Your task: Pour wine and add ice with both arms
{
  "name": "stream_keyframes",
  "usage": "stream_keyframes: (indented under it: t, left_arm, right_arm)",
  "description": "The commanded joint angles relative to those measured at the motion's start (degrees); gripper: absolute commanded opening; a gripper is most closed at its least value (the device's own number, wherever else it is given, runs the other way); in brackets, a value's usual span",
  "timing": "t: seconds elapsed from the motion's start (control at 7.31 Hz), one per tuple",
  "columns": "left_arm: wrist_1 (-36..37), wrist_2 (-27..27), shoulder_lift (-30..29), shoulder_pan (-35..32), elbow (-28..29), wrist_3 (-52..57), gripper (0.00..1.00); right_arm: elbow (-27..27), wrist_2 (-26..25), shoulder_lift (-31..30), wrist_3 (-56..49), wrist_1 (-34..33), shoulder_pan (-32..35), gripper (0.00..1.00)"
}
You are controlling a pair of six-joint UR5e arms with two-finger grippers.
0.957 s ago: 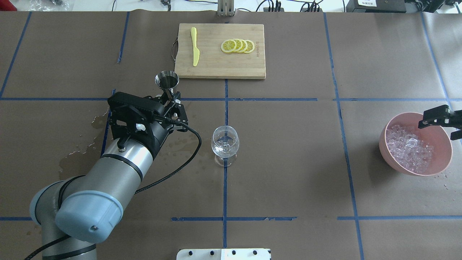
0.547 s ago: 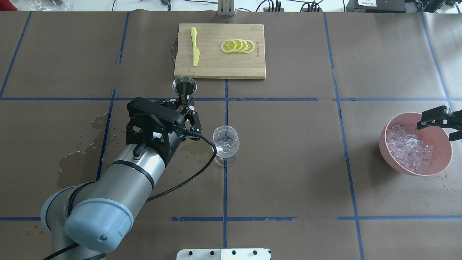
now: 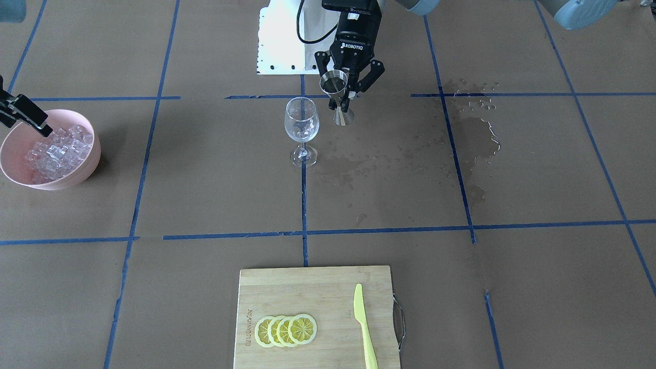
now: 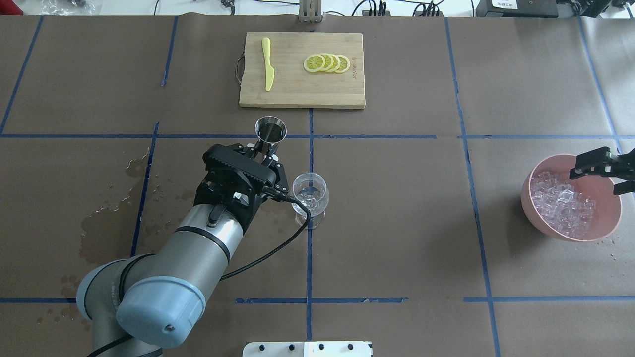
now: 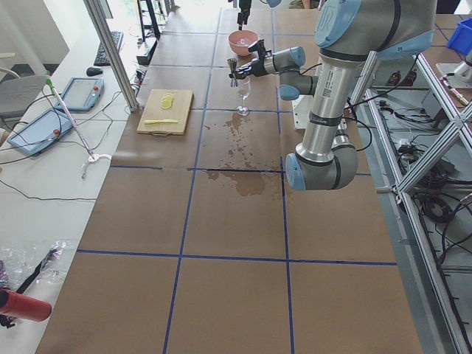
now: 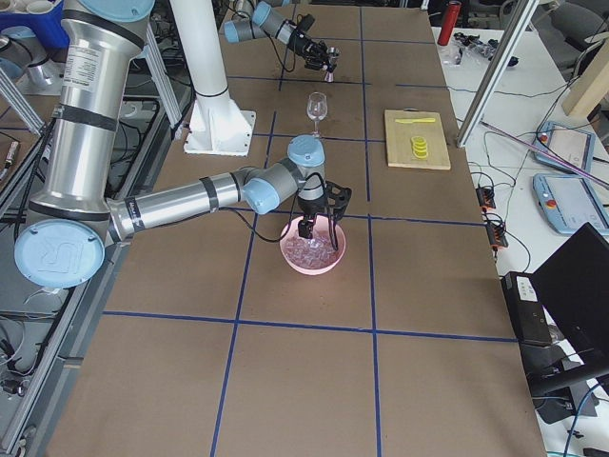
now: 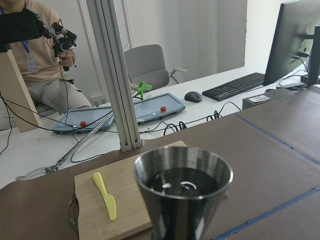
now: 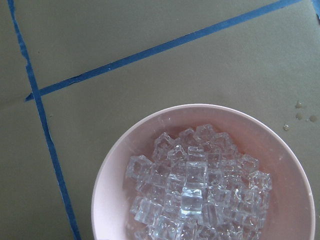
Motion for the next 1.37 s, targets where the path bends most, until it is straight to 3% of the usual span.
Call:
stream_keyframes:
  t: [0.0, 0.55, 1.23]
  left_arm:
    - [0.09, 4.47, -0.19, 2.22, 0.95, 8.27, 0.00]
    - [0.00, 7.92, -0.63, 3.73, 2.89, 22.77, 0.00]
    - [0.09, 8.02, -0.72, 3.65, 3.07, 40.10, 0.00]
  right_arm:
    - [0.65, -0.03, 0.00, 0.00, 0.01, -0.23, 1.00]
    - [0.65, 0.06, 0.36, 1.06, 0.10, -1.11, 1.00]
    - [0.65, 0.06, 0.44, 1.06, 0.10, -1.28, 1.00]
